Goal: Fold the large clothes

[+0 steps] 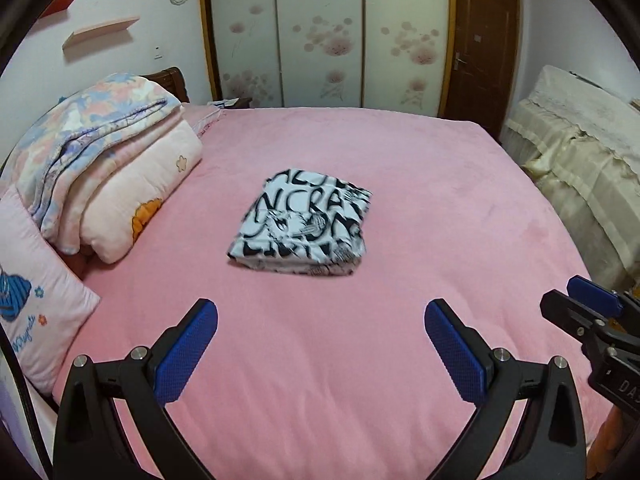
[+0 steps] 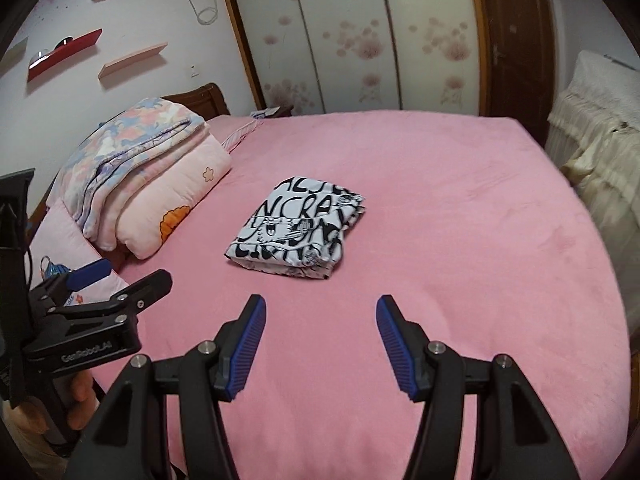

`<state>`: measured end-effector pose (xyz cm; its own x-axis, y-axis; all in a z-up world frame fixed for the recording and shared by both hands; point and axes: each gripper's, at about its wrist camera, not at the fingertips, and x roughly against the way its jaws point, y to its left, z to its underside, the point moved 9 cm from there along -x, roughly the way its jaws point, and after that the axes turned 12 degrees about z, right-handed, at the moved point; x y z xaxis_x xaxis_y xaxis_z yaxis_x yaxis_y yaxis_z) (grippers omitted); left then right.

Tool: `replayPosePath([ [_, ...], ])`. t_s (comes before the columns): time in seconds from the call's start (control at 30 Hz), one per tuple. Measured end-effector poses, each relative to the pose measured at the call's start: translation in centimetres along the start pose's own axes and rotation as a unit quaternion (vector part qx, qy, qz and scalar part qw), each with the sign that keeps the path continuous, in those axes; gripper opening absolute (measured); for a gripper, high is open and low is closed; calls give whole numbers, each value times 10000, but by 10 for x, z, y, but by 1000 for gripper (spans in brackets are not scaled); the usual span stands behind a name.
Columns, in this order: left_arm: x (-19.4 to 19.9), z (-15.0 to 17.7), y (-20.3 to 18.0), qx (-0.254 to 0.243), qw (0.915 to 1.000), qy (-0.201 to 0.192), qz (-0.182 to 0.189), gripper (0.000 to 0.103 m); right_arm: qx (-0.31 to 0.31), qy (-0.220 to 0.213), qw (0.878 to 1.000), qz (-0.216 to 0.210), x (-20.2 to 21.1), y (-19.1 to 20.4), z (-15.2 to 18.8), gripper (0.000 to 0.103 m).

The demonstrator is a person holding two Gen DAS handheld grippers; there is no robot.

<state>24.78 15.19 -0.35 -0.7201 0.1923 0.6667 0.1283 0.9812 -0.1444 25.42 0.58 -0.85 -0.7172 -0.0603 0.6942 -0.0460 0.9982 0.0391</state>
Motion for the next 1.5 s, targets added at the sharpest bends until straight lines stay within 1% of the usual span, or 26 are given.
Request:
replayPosePath([
  [0.03, 6, 8, -6, 7, 10000, -10, -14, 102, -29, -5, 10000, 33, 8, -5, 9, 58],
  [0.07, 8, 15, -10, -1, 10000, -14, -8, 102, -29, -5, 10000, 33, 8, -5, 9, 58],
  [0.1, 14, 25, -18, -32, 10000, -23, 50, 102, -59, 2, 9999, 85, 15, -11, 20, 58],
  [0.13, 17, 34, -23, -60, 10000, -16, -15, 102, -104, -7, 9998, 163, 26, -21, 40, 58],
  [0.17, 20, 40, -27, -79, 10000, -12, -57, 102, -104, -7, 9998, 163, 26, -21, 40, 58],
  [0.2, 24, 52, -34, -103, 9999, -17, -50, 102, -140, -27, 9996, 249, 31, -28, 53, 58],
  [0.23, 26, 60, -38, -103, 9999, 0, -78, 102, -206, 0, 9989, 426, 39, -41, 76, 58],
  [0.27, 30, 68, -42, -94, 9999, 10, -94, 102, -206, 0, 9989, 426, 39, -41, 76, 58],
  [0.3, 34, 81, -49, -77, 10000, -3, -25, 102, -359, 46, 9980, 511, 46, -52, 97, 58],
  [0.33, 37, 92, -55, -49, 10000, 21, 3, 102, -359, 46, 9980, 511, 46, -52, 97, 58],
  [0.37, 40, 102, -60, -21, 10000, 62, 5, 102, -451, 58, 9974, 562, 50, -59, 108, 58],
  [0.4, 43, 112, -64, -7, 9999, 103, 42, 102, -601, 83, 9956, 712, 58, -70, 129, 58],
  [0.43, 45, 120, -68, 26, 9999, 133, 78, 102, -660, 103, 9948, 775, 60, -74, 138, 58],
  [0.47, 46, 128, -71, 75, 9998, 161, 109, 102, -660, 103, 9948, 775, 60, -74, 138, 58],
  [0.5, 48, 136, -74, 121, 9996, 197, 138, 102, -740, 139, 9939, 805, 67, -78, 159, 58],
  [0.53, 49, 144, -77, 155, 9994, 237, 179, 102, -743, 149, 9940, 793, 70, -78, 166, 58],
  [0.57, 50, 150, -80, 167, 9993, 267, 207, 102, -743, 149, 9940, 793, 70, -78, 166, 58],
  [0.6, 51, 154, -83, 147, 9992, 295, 220, 102, -709, 164, 9947, 733, 74, -77, 176, 58],
  [0.73, 60, 166, -92, -66, 9995, 286, 74, 102, -618, 75, 9950, 778, 80, -77, 182, 58],
  [0.77, 62, 167, -93, -81, 9996, 265, 51, 102, -574, -51, 9946, 859, 84, -78, 183, 58],
  [0.83, 65, 170, -95, -67, 9997, 249, 48, 102, -543, -124, 9946, 873, 86, -77, 182, 59],
  [1.17, 60, 176, -103, 1, 9989, 406, 215, 102, -479, -109, 9960, 749, 86, -72, 187, 59],
  [1.3, 61, 179, -108, -63, 9989, 420, 220, 102, -506, -87, 9955, 792, 86, -73, 189, 59],
  [1.5, 60, 180, -106, -25, 9988, 437, 196, 102, -541, -60, 9952, 813, 87, -73, 193, 60],
])
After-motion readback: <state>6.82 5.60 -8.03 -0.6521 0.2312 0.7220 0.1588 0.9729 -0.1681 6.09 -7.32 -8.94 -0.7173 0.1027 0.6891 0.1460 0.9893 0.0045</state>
